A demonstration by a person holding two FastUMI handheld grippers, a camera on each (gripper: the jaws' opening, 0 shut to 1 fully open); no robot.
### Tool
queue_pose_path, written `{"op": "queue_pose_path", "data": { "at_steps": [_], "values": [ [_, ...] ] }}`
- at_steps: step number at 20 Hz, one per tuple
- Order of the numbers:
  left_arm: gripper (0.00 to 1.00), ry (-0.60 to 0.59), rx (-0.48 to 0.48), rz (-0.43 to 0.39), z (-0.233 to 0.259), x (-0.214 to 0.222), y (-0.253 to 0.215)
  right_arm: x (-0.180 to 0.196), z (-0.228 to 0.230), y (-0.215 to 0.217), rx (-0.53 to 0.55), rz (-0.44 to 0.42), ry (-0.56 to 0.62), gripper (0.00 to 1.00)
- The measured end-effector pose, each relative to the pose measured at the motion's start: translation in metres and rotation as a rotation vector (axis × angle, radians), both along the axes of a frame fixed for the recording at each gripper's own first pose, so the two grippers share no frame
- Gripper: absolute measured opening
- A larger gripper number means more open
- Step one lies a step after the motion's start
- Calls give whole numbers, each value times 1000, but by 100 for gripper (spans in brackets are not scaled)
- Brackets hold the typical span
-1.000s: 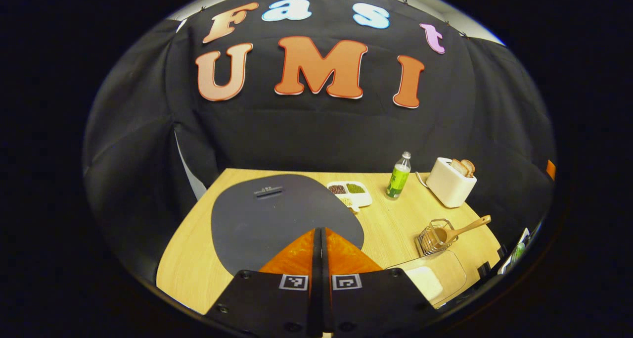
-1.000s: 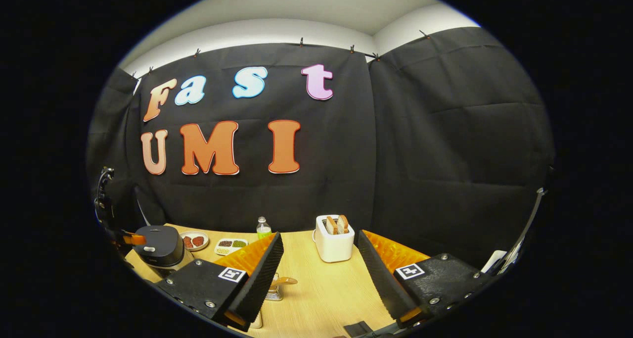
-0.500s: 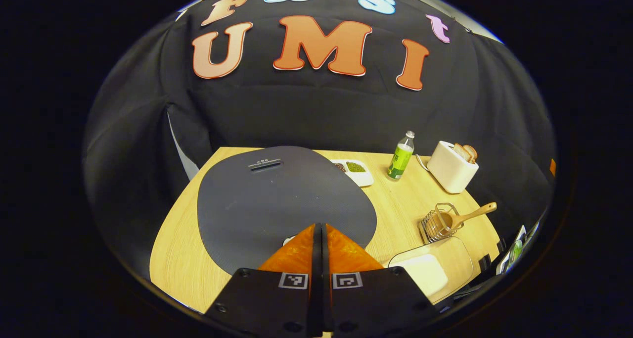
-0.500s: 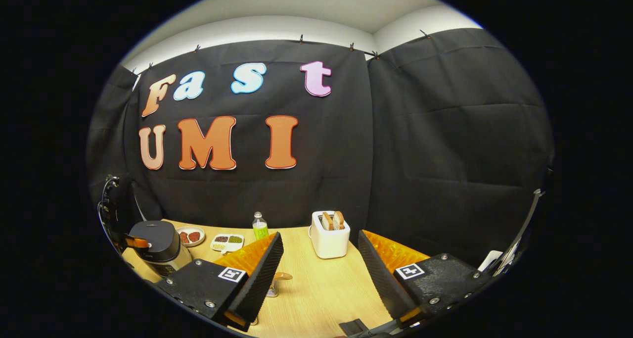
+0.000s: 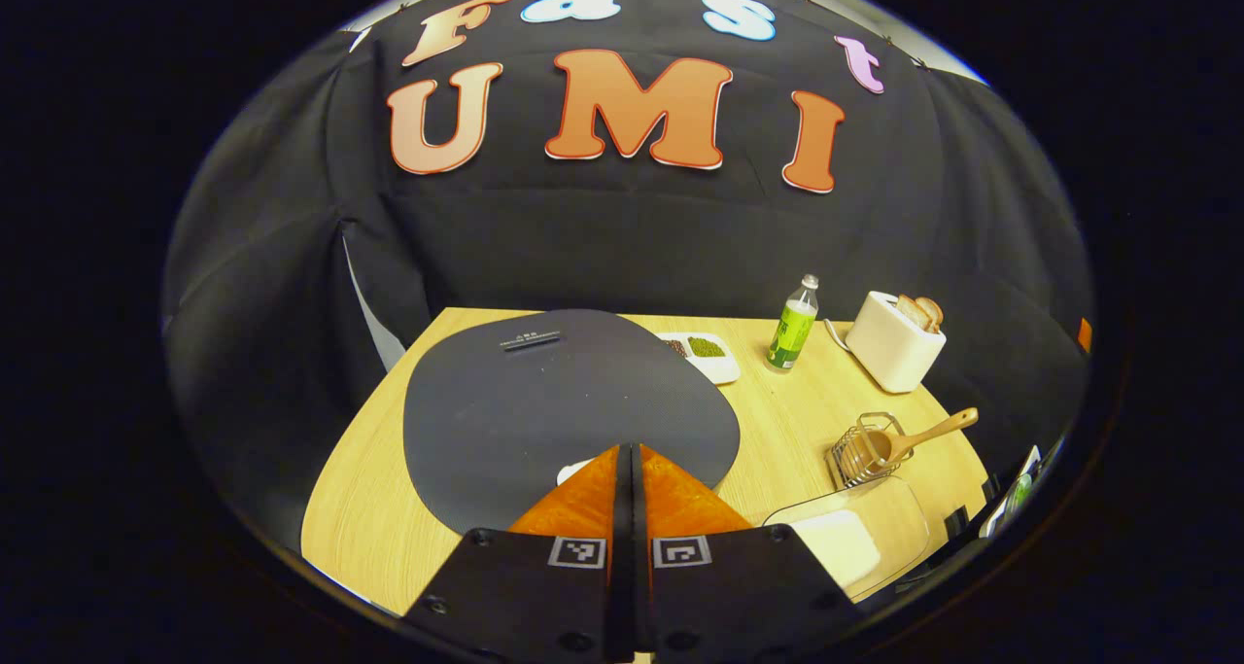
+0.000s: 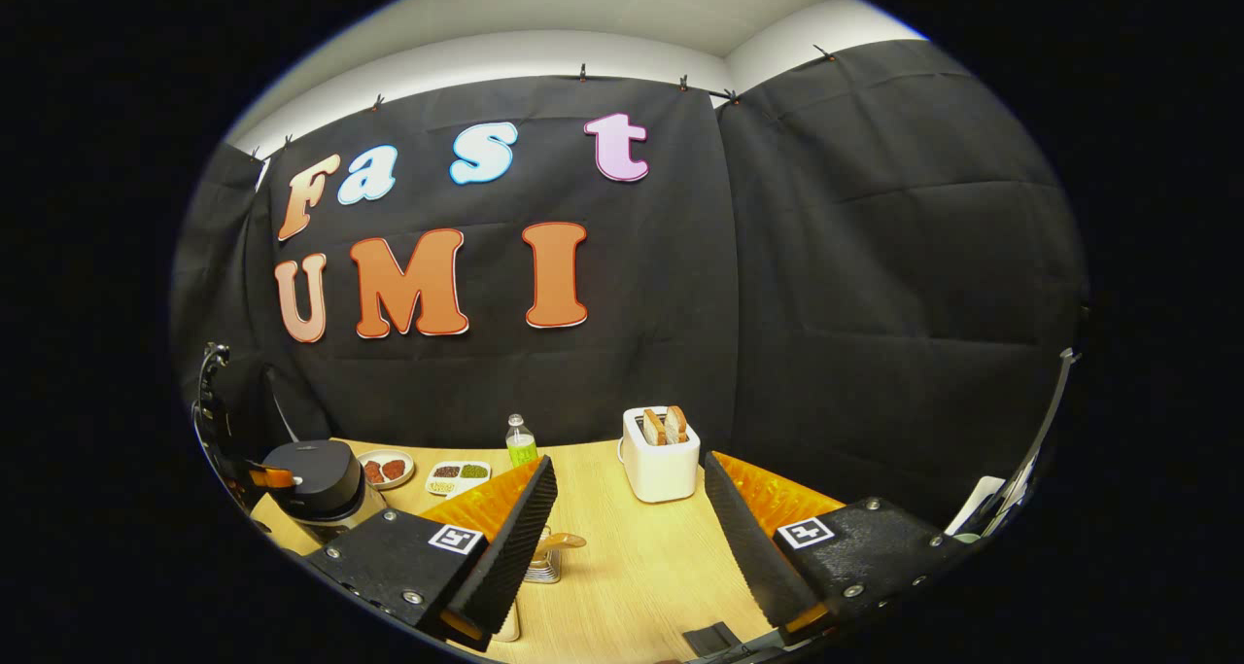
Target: Close the left gripper, press the button to open the rice cooker; take a wooden spoon from the chopstick holder with the right hand, scoop a spoonful of rice and pour it into the rice cooker, then put the wooden spoon back into the chopstick holder.
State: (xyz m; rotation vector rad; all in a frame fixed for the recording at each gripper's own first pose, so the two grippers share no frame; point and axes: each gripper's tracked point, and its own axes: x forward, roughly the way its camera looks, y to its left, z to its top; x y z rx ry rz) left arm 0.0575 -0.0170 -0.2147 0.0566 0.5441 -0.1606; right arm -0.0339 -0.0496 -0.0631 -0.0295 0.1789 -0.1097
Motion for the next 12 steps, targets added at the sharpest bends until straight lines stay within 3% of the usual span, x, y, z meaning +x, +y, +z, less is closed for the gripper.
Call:
{"op": "queue_pose_path", "data": {
  "at_steps": [5,8,9,12],
  "values": [
    [4,-215,-45,58,110,14,15,5,-10,6,51,13,9,94],
    [4,-259,-103,85,133,2,21,13,-19,11,80,28,5,94],
    [0,-276,-107,95,139,-1,26,16,-22,13,89,36,-3,94],
    [4,-296,-74,131,145,-11,43,29,-44,20,116,49,-10,94]
  ]
}}
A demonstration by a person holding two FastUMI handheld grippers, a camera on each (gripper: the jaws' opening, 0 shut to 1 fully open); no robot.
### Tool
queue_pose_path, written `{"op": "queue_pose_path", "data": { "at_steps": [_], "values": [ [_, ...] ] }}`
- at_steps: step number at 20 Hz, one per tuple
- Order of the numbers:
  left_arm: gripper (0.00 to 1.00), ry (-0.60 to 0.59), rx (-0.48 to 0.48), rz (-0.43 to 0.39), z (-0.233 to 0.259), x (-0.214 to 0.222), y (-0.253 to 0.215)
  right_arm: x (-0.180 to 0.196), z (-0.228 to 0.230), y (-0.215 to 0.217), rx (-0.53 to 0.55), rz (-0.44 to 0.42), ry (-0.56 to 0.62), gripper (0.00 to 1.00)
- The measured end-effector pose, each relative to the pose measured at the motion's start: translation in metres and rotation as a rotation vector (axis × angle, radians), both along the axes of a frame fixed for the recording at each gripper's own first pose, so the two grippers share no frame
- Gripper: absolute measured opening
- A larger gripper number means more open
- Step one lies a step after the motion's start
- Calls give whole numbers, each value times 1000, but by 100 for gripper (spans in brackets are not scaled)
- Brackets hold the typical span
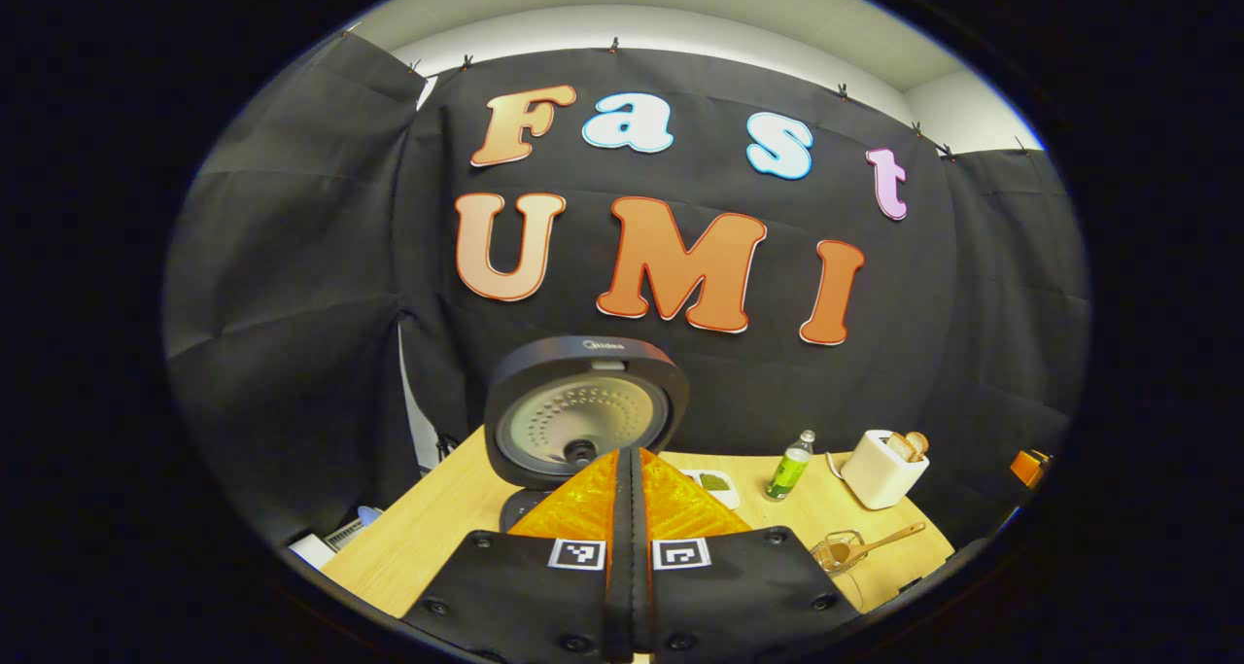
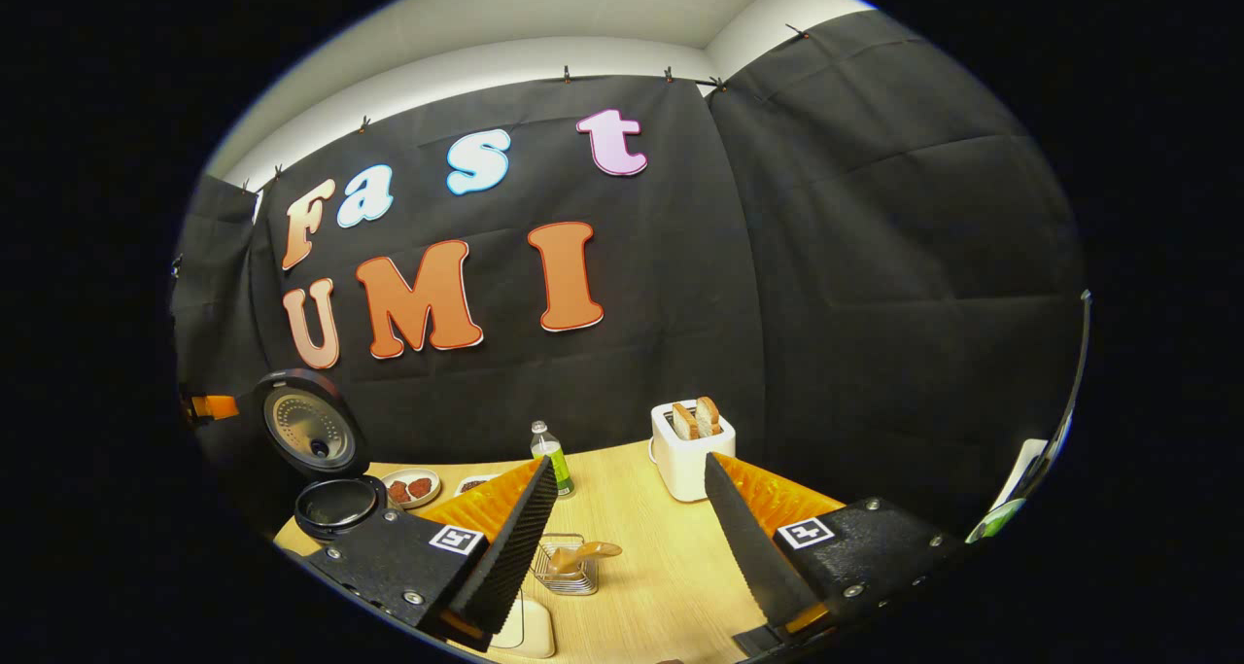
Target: Close the left gripper, press the button to open the rice cooker; take a wooden spoon from the chopstick holder with the right hand, scoop a spoonful of rice and pour it into the rice cooker, then put the wooden spoon back into the chopstick holder.
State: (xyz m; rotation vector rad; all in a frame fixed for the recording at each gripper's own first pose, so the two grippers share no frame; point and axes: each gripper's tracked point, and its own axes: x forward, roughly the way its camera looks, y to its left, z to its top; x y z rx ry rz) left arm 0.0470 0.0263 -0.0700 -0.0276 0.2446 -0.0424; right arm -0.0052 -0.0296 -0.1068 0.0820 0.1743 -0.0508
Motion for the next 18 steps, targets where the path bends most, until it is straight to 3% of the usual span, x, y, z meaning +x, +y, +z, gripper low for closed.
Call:
{"op": "queue_pose_path", "data": {
  "at_steps": [7,9,14,18],
  "values": [
    [4,-77,58,130,29,-34,38,26,-84,27,-1,64,86,94],
    [25,-86,40,162,37,-41,44,34,-103,32,2,71,102,94],
    [31,-125,41,247,58,-65,55,53,-147,42,6,99,167,94],
    [86,-150,85,333,68,-82,64,61,-174,44,55,104,233,94]
  ]
}}
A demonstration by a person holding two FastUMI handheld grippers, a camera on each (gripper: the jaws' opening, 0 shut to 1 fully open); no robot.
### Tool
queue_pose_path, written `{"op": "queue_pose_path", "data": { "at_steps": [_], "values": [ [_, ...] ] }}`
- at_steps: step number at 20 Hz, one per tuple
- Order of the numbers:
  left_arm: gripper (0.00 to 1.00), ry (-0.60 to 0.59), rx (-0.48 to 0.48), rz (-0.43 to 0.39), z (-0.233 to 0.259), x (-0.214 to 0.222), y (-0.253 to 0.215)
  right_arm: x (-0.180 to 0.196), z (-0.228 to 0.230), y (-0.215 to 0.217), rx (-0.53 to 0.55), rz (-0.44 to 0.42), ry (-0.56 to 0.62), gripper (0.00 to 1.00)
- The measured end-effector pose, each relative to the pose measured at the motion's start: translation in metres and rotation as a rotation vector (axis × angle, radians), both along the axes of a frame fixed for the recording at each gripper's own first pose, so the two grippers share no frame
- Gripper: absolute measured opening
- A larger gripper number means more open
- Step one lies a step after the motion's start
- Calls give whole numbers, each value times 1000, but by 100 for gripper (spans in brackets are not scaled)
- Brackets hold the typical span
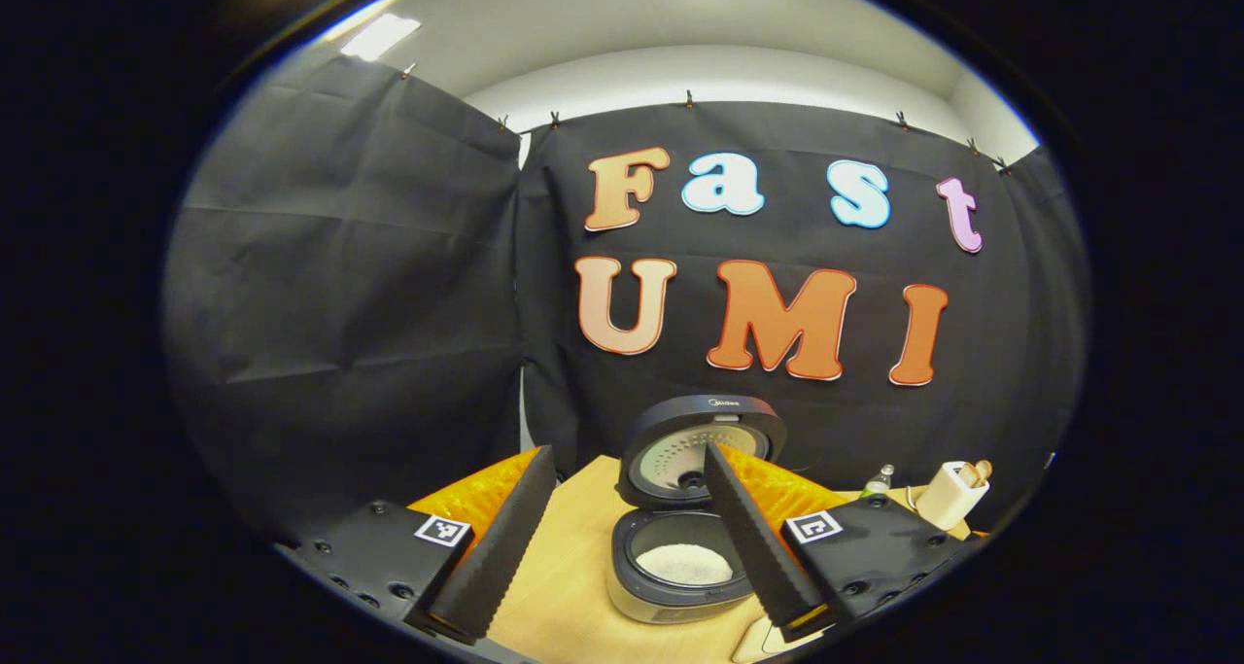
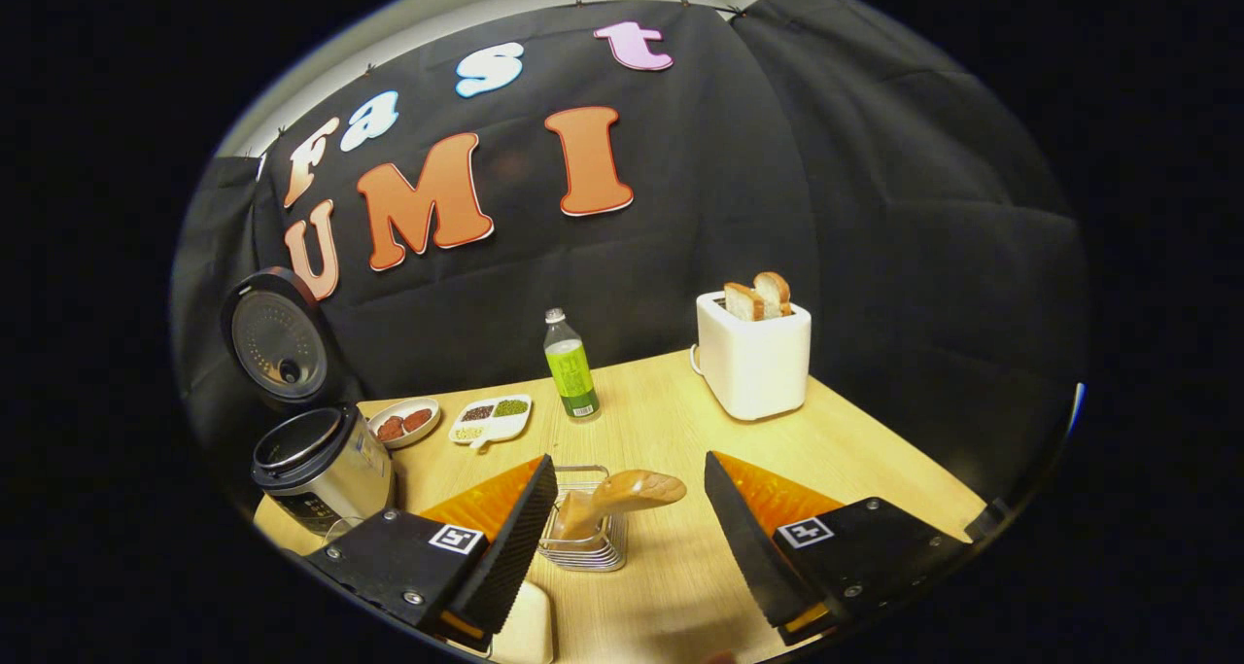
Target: Close the left gripper, press the button to open the rice cooker; take a wooden spoon from the chopstick holder with the right hand, scoop a spoonful of rice and pour it into the rice cooker, then put the wooden spoon back into the chopstick holder.
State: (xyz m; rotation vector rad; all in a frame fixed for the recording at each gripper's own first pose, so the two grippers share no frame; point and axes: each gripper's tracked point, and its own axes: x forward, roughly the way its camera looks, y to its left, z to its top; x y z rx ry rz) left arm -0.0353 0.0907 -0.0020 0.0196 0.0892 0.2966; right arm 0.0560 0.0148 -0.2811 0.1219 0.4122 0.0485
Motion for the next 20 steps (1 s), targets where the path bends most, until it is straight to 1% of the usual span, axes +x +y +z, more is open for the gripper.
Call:
{"op": "queue_pose_path", "data": {
  "at_steps": [1,4,5,6,7,8,9,10,12,13,15,16,19,20],
  "values": [
    [100,-7,1,18,1,-4,2,1,-10,1,19,0,28,94],
    [99,-2,-5,55,-1,-14,2,3,-27,7,86,11,80,93],
    [99,2,-3,66,-2,-17,3,4,-32,12,102,26,99,86],
    [99,3,3,76,-2,-18,4,6,-35,16,111,35,112,77],
    [99,2,7,85,-2,-20,5,8,-38,19,117,40,120,74],
    [99,0,9,92,-2,-21,5,10,-38,20,126,41,126,66],
    [98,0,7,95,-3,-21,4,11,-39,20,140,38,130,63],
    [98,2,4,92,-4,-20,2,13,-40,23,158,45,140,57],
    [98,10,10,71,-8,-12,1,20,-39,23,191,23,153,33],
    [98,15,15,63,-10,-7,3,19,-37,27,217,23,156,25],
    [98,18,11,38,-11,3,6,21,-38,30,225,6,169,17],
    [98,18,9,24,-13,9,8,24,-36,31,209,7,164,15],
    [98,32,1,-13,-17,26,21,29,-14,36,163,1,118,6],
    [98,37,-5,-24,-19,31,25,31,-7,37,147,-4,104,5]
  ]
}}
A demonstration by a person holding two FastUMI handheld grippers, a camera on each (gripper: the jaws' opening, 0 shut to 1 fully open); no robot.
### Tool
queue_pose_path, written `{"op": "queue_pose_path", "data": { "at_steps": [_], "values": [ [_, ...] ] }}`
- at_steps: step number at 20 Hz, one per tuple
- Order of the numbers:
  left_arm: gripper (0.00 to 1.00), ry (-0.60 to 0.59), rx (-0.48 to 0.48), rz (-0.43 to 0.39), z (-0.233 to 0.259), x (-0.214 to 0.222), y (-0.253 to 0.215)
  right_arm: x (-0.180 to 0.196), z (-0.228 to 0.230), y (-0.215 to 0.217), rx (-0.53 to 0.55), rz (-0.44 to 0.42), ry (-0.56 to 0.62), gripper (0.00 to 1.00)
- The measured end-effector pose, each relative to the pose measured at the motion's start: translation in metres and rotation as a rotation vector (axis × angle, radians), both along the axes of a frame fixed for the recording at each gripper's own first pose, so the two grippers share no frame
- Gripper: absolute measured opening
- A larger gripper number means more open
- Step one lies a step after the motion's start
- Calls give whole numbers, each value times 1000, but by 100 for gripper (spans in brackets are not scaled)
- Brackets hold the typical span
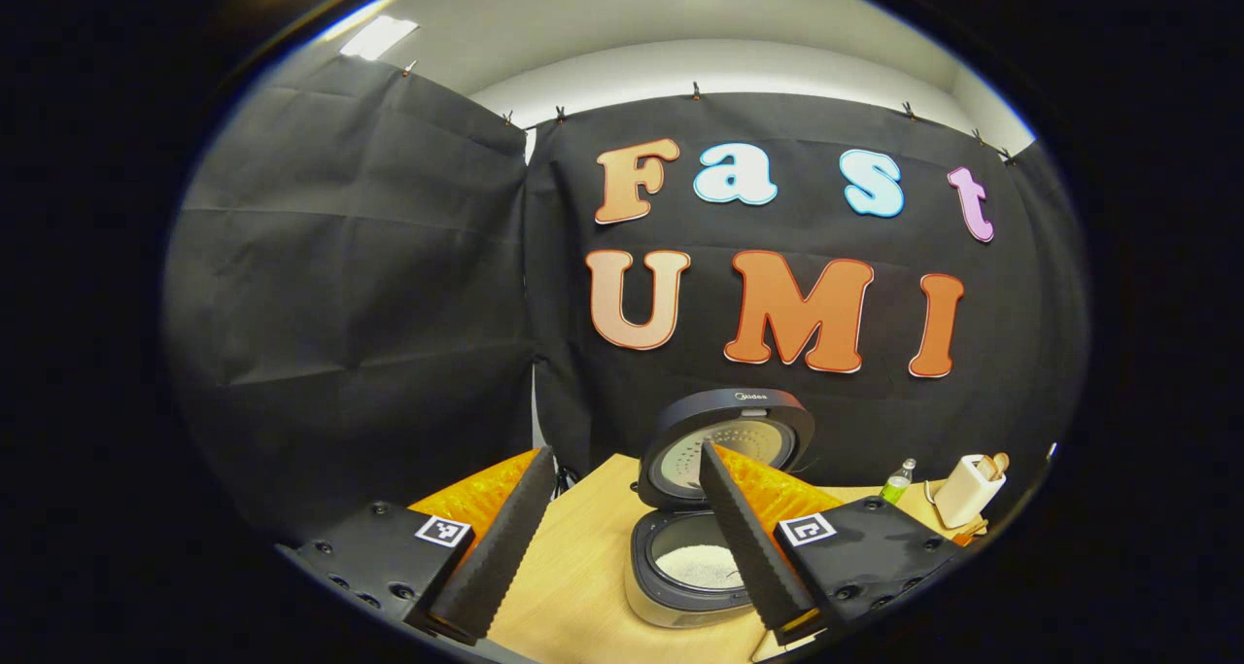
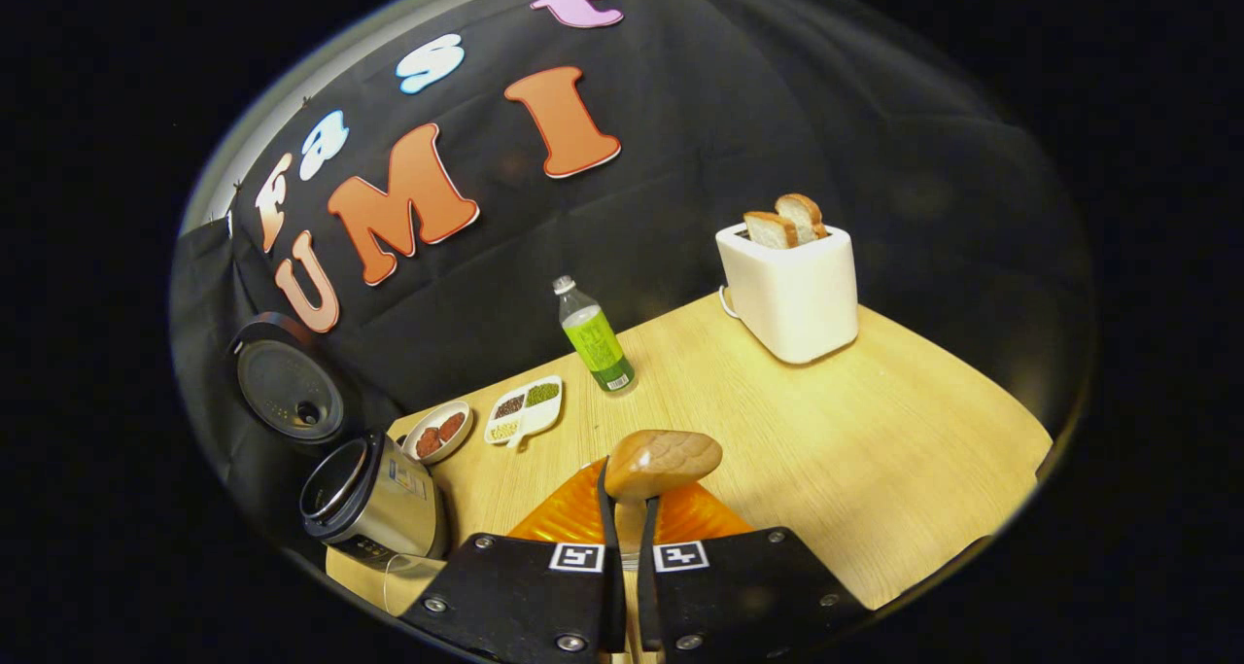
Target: Close the left gripper, press the button to open the rice cooker; take a wooden spoon from the chopstick holder with the right hand, scoop a spoonful of rice and pour it into the rice cooker, then put the wooden spoon back into the chopstick holder.
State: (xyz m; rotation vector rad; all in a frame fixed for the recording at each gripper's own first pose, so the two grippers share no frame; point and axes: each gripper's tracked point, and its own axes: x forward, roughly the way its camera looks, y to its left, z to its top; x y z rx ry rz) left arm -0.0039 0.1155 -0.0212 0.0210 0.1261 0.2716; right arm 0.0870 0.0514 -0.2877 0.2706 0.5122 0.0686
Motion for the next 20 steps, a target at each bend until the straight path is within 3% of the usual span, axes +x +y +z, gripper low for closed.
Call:
{"op": "queue_pose_path", "data": {
  "at_steps": [5,10,14,20],
  "values": [
    [98,7,-2,-38,-4,18,30,3,47,12,-124,-9,-79,2],
    [98,16,-22,-70,-10,31,58,-3,95,42,-134,-13,-135,2],
    [98,22,-22,-88,-13,41,80,-29,113,67,-144,5,-149,2],
    [98,25,-26,-128,-18,60,104,-83,105,87,-218,24,-116,2]
  ]
}}
